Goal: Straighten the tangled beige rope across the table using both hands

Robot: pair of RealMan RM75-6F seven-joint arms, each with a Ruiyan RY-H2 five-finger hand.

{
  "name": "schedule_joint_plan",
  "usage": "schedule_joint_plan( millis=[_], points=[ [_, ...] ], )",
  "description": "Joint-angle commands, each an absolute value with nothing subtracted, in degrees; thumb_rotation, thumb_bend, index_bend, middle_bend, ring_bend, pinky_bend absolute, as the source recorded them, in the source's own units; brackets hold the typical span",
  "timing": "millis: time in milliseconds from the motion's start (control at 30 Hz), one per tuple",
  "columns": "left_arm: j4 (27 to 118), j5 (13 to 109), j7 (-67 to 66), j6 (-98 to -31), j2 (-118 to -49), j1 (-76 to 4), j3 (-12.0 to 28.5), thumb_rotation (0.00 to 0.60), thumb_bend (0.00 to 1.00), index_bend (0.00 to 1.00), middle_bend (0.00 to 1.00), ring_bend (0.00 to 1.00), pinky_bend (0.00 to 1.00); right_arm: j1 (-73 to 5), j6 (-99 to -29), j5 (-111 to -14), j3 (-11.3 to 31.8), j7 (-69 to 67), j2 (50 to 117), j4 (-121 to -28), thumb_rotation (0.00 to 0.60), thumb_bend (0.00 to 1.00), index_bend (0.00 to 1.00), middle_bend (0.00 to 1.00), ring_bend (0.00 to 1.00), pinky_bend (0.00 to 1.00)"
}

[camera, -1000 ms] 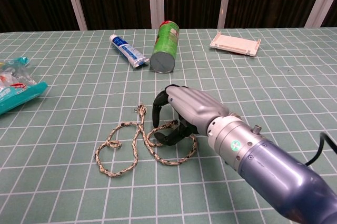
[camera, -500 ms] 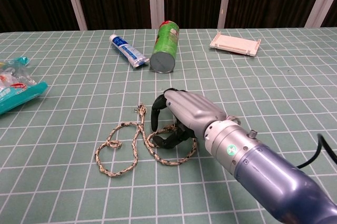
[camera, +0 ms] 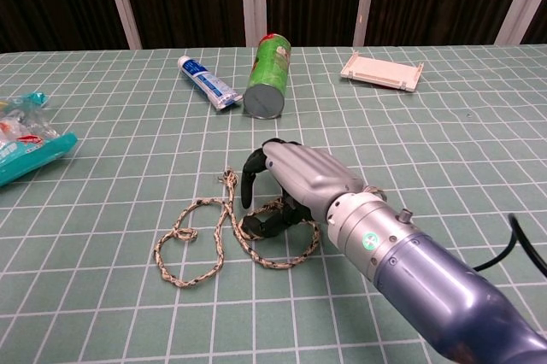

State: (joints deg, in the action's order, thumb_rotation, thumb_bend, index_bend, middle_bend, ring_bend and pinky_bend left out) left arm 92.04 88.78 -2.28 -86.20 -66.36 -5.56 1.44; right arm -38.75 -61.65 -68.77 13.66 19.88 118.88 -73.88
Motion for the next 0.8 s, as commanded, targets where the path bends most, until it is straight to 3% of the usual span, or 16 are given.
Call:
schedule_joint_plan(
  millis=[33,800],
  points=[
    [92.02,88.75,-2.23,-86.18,-66.35,-5.57,1.45,0.600,0.05,0.06,0.00,0.00,0.00,-38.79,-61.57,-68.66,13.70,19.98,119.08,-73.57,0.600,0.39,0.56,0.26,0.00,0.00],
    [92.33,88.85,-2.32,-86.09,-66.29,-5.58,1.29,0.600,0.05,0.06,0.00,0.00,0.00,-38.01,-61.98,-68.00,13.63,20.99,118.54,-75.10,0.600,0.44,0.64,0.27,0.00,0.00]
  ],
)
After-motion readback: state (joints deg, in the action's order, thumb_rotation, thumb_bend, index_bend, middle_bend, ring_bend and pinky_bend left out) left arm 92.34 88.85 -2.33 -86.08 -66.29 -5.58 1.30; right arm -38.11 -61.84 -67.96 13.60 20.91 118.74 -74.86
